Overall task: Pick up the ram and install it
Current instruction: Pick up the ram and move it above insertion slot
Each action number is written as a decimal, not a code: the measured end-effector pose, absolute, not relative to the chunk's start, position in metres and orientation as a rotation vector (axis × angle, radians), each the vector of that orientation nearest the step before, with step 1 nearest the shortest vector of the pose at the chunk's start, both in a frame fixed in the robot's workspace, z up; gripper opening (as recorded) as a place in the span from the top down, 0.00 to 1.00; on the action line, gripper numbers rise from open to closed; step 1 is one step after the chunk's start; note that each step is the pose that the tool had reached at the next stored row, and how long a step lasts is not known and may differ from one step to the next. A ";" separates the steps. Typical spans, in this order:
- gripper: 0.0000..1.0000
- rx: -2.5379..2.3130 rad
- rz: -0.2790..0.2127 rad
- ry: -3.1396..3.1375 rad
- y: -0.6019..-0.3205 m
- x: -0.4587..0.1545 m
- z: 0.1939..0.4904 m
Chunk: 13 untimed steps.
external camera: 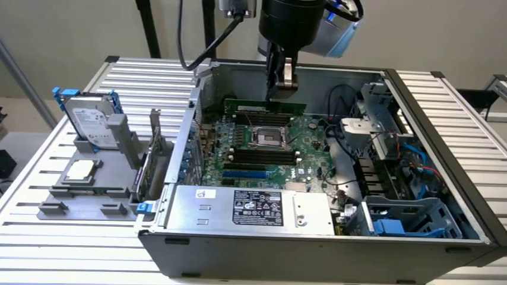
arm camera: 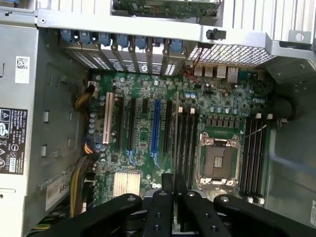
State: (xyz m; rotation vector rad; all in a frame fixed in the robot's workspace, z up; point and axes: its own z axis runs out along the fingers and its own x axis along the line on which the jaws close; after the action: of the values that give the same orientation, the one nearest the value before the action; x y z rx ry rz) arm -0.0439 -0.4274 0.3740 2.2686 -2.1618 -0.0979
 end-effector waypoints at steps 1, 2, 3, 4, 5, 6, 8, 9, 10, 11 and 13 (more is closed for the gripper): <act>0.86 2.266 -0.098 -2.165 -0.427 -0.042 0.373; 0.86 2.263 -0.098 -2.168 -0.427 -0.041 0.373; 0.86 2.261 -0.097 -2.171 -0.427 -0.041 0.373; 0.86 2.258 -0.096 -2.175 -0.427 -0.040 0.373; 0.86 2.257 -0.094 -2.178 -0.426 -0.040 0.373; 0.86 2.257 -0.091 -2.182 -0.426 -0.040 0.373; 0.86 2.258 -0.082 -2.189 -0.425 -0.040 0.372; 0.86 2.258 -0.077 -2.194 -0.424 -0.040 0.372; 0.86 2.257 -0.073 -2.200 -0.424 -0.040 0.372; 0.86 2.254 -0.072 -2.203 -0.424 -0.040 0.372; 0.86 2.254 -0.072 -2.203 -0.424 -0.040 0.372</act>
State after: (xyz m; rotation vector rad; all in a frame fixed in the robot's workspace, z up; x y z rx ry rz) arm -0.0399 -0.4242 0.3717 2.2536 -2.2033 -0.0719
